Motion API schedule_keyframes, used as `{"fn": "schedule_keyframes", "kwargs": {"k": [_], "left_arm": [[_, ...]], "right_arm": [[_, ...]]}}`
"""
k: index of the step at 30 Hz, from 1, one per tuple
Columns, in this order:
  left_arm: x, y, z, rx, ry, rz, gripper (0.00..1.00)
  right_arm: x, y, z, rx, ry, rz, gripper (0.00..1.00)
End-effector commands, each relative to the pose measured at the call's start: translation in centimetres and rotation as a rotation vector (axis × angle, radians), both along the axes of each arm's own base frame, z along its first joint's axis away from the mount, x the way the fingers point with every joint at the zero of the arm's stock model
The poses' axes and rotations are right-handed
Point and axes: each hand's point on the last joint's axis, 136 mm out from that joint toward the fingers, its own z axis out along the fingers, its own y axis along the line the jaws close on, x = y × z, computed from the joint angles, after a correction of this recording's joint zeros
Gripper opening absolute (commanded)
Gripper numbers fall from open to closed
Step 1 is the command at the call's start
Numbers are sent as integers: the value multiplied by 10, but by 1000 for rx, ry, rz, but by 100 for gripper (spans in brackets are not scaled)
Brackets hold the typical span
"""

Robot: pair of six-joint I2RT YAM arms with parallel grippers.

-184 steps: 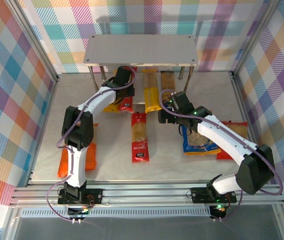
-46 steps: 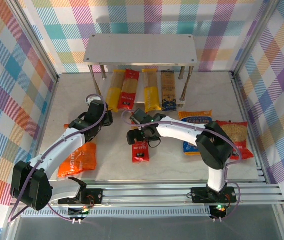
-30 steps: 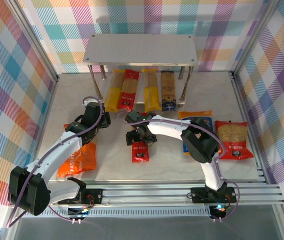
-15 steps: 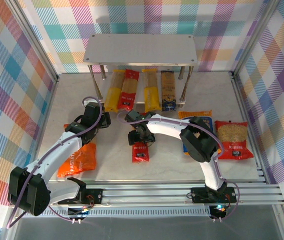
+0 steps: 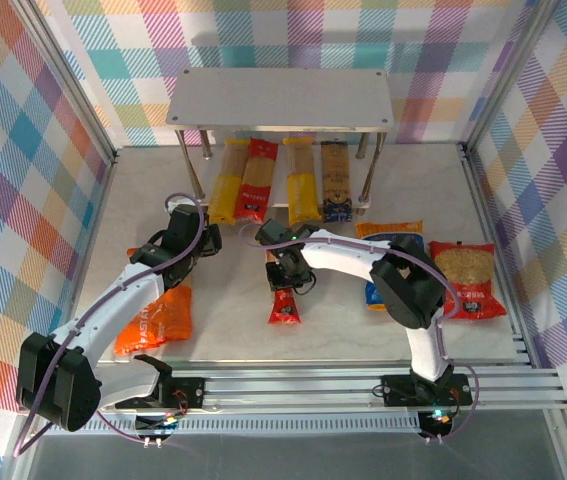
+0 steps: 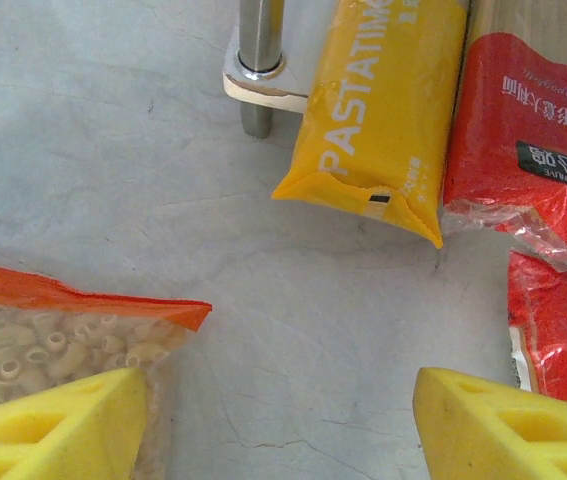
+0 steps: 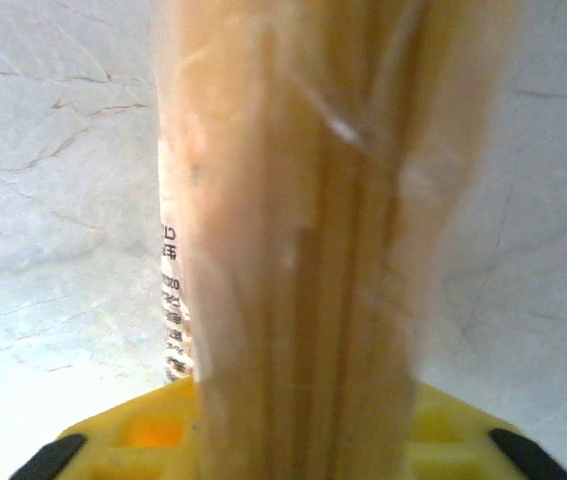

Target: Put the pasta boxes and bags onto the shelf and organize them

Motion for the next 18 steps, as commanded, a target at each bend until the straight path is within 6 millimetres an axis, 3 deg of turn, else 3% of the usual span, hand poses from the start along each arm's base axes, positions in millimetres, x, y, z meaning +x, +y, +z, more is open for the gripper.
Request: {"fn": "schedule_keyframes", "kwargs": {"k": [1,8,18], "left_arm": [[5,-1,3,-35,-19,14,70],[5,0,3,-31,-17,14,70],[4,0,5,-33,-19,14,70]], "right_arm": [[-36,-11,-7,-28,126,49,19],[-39,-2,29,54,114,84,2],[-54,-24,97,123,68,126,1]]}}
